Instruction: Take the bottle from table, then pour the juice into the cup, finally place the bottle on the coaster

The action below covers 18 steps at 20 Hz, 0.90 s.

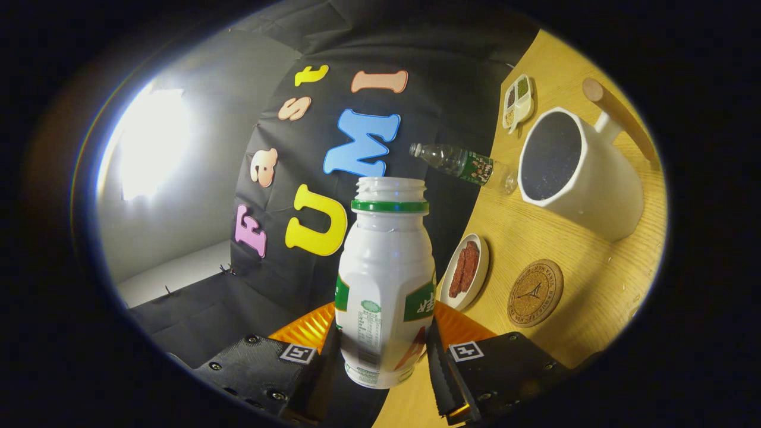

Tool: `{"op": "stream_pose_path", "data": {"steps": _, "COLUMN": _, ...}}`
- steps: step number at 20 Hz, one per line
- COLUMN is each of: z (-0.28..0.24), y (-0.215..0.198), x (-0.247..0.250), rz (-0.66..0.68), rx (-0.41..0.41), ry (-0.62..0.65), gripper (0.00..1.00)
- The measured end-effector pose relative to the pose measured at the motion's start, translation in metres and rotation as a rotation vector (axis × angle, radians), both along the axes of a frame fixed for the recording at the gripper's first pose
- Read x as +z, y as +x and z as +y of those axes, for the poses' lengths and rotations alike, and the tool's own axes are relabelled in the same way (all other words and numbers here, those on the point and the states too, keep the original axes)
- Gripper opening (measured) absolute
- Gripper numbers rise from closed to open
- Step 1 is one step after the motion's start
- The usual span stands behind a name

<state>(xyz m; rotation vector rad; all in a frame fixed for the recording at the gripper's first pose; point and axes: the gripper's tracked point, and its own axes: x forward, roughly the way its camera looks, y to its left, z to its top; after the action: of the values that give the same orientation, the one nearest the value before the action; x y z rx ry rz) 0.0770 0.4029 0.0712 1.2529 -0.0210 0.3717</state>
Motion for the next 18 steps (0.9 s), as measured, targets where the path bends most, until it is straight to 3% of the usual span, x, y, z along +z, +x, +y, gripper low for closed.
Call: {"op": "stream_pose_path", "data": {"steps": 18, "z": -0.018, "y": 0.006, "x": 0.009, "rz": -0.021, "rx": 0.000, "ry": 0.189, "gripper": 0.66}}
